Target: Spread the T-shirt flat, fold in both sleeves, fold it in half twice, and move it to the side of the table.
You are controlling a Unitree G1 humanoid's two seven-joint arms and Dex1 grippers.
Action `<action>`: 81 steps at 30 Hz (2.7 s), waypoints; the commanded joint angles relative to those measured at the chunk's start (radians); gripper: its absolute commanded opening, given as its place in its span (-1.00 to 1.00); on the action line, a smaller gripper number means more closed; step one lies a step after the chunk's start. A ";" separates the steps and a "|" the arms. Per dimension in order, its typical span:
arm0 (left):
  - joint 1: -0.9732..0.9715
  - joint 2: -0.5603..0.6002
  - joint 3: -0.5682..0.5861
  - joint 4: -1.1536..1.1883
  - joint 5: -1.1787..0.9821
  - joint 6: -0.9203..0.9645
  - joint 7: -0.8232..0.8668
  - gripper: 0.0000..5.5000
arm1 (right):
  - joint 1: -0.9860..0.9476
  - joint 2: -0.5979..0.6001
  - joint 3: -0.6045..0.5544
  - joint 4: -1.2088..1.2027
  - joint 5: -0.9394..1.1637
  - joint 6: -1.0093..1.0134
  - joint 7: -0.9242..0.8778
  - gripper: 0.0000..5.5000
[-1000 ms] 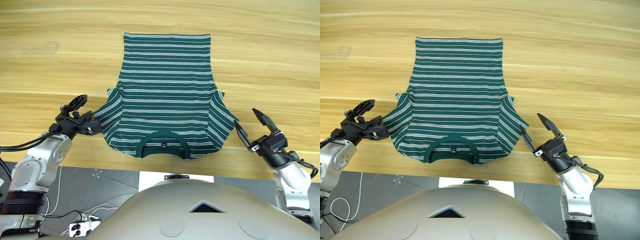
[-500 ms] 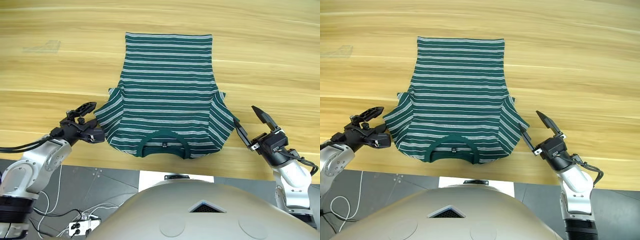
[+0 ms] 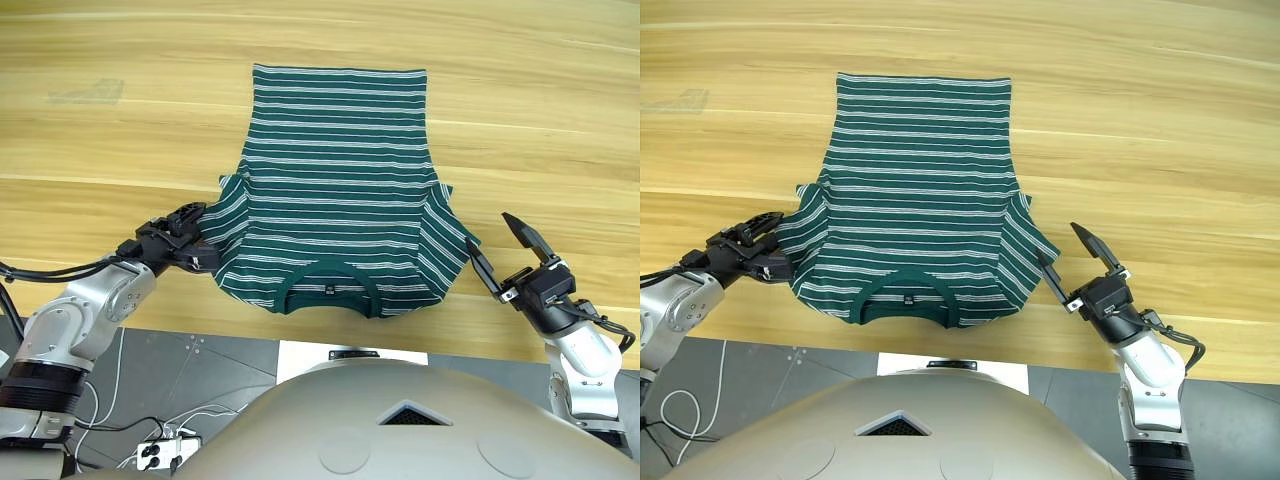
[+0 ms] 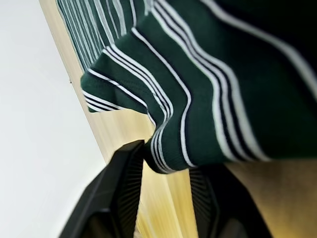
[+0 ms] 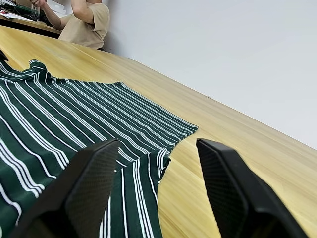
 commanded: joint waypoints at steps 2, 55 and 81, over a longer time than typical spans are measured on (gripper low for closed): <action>0.059 -0.022 -0.094 0.052 0.020 -0.020 -0.050 -0.78 | 0.000 0.003 0.003 -0.012 0.015 0.013 0.006 0.05; -0.012 -0.259 -0.145 0.023 -0.214 -0.138 -0.056 -0.57 | -0.023 0.010 0.039 0.027 -0.017 -0.003 0.011 0.05; 0.080 -0.292 0.058 -0.169 -0.521 -0.205 -0.024 -0.35 | 0.082 -0.131 -0.117 -0.037 -0.722 0.015 -0.234 0.05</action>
